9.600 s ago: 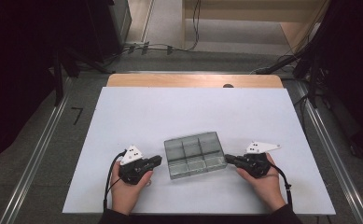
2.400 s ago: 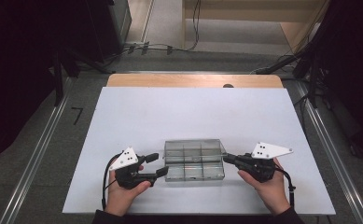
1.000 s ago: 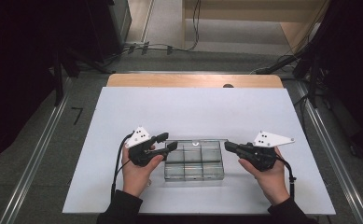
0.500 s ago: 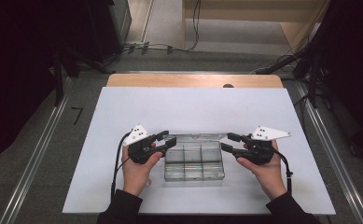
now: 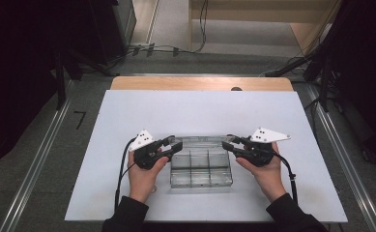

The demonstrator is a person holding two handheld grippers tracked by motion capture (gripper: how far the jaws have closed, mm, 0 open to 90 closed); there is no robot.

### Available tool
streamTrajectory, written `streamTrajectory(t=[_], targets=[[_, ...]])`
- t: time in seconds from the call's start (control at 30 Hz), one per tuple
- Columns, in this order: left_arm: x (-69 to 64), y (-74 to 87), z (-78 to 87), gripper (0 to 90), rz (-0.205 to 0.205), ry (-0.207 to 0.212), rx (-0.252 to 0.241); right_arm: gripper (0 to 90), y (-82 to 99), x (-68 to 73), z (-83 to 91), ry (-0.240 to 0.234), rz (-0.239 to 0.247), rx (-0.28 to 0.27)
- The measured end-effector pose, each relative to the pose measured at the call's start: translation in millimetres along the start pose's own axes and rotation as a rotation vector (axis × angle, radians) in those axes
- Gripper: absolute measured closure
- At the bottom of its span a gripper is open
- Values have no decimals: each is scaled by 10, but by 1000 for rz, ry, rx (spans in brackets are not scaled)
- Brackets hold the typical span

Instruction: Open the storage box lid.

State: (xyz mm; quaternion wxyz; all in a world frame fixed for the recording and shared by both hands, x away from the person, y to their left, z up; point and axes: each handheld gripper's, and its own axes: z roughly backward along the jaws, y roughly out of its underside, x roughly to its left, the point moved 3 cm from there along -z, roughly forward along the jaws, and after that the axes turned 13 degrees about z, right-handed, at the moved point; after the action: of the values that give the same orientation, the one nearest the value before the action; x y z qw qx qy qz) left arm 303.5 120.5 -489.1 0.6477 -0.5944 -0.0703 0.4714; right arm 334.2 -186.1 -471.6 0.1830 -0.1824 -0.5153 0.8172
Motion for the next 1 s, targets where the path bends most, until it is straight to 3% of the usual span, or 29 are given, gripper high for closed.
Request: streamTrajectory(t=[0.6,1.0], targets=[[1,-25,14,594,45,26,-9,690,-16,-13,3,18,-28,-20],[20,-33,26,645,73,28,-4,743,-10,-5,13,13,-76,-9]])
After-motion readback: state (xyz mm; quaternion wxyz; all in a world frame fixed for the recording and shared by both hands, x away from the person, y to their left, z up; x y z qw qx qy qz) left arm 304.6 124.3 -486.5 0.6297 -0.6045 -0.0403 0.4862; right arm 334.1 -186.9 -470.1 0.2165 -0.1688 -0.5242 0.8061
